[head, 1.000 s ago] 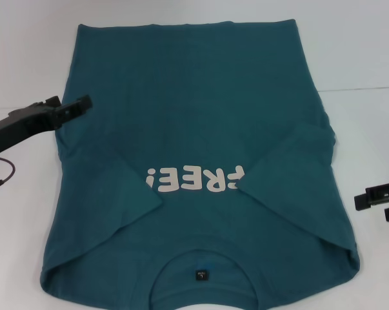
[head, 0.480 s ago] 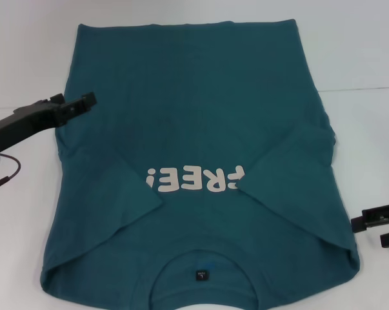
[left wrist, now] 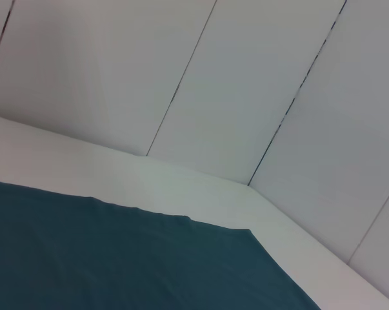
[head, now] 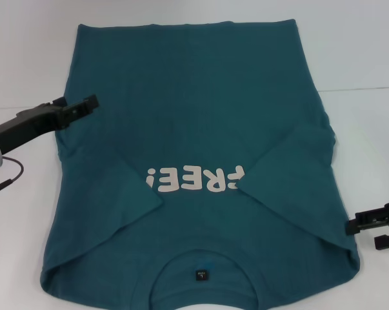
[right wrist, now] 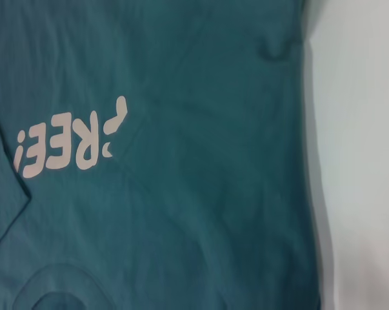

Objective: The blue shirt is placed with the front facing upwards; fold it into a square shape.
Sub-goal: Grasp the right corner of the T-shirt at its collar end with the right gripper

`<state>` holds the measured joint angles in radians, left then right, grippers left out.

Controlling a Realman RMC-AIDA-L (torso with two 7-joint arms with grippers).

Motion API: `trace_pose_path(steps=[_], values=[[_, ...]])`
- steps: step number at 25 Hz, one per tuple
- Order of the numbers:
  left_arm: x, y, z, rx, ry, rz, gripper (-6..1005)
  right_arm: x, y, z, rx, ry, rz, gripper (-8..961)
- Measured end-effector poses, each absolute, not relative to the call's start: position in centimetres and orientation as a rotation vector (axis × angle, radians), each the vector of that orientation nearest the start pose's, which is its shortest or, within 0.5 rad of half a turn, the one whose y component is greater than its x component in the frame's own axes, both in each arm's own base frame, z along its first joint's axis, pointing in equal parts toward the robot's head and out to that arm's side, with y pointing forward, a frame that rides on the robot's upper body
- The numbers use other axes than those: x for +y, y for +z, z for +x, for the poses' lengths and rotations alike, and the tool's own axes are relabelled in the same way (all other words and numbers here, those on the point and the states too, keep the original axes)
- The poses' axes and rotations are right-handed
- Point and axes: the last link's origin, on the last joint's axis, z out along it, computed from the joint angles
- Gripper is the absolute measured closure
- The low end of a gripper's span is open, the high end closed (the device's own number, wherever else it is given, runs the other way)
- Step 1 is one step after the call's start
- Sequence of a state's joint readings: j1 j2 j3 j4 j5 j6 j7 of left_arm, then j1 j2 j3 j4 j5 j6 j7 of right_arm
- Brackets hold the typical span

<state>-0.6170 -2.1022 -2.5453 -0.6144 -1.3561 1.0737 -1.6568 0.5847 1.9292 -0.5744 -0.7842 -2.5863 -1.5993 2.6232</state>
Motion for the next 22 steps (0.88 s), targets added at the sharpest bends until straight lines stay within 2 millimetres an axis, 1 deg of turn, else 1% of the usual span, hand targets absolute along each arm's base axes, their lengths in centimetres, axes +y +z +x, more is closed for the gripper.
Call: trace_pose_path(steps=[6, 22], values=[[41.0, 2.7, -26.4, -1.052, -0.857, -2.087, 124, 33.4, 6.8, 33.1, 2.103, 0.081, -1.975, 34], [41.2, 2.6, -26.2, -1.047, -0.858, -2.093, 123, 33.6, 6.1, 32.7, 2.102, 0.082, -1.994, 34]])
